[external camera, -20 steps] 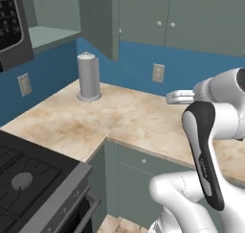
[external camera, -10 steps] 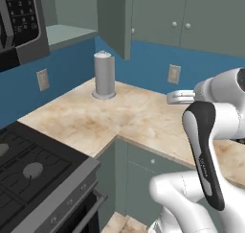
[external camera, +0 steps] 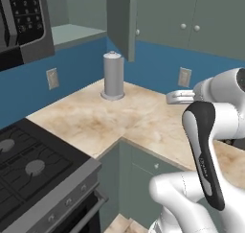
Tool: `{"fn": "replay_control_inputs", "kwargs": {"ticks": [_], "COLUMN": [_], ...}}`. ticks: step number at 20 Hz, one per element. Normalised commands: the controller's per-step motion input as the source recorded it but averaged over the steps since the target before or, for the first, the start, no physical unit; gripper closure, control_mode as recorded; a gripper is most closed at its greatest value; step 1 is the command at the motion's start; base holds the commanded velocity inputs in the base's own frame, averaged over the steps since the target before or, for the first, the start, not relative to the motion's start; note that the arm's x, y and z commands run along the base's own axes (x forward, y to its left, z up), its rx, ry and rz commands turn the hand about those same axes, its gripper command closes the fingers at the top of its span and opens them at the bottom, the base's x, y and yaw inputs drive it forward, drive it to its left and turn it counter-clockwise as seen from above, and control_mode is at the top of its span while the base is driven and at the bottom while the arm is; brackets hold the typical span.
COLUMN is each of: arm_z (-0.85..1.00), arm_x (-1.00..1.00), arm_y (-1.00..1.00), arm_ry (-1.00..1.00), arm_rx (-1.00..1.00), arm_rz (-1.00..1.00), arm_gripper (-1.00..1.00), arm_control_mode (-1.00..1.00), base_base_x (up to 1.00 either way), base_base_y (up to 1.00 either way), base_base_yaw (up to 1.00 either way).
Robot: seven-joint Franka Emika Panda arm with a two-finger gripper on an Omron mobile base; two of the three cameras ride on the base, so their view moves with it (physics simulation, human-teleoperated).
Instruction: Close all open cabinet doors.
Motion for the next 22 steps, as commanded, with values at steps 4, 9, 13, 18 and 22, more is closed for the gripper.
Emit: {"fn": "replay_control_inputs", "kwargs": {"ticks": [4,9,13,18,22], "arm_z": [0.0,0.0,0.0,0.0,0.0], "arm_x": [0.0,0.0,0.0,0.0,0.0], "arm_y": [0.0,0.0,0.0,0.0,0.0], "arm_ry": [0.0,0.0,0.0,0.0,0.0], "arm_rx": [0.0,0.0,0.0,0.0,0.0], "arm_rz": [0.0,0.0,0.0,0.0,0.0], "arm_gripper": [-1.0,-1.0,-1.0,-1.0,-1.0], "arm_control_mode": [1.0,1.0,1.0,1.0,1.0], "base_base_x": [0.31,0.35,0.46,0.47,0.47], "base_base_y": [-0.32,-0.25,-0.22,-0.18,-0.17], "base_base_yaw": [0.13,0.14,0.03,0.0,0.0]}}
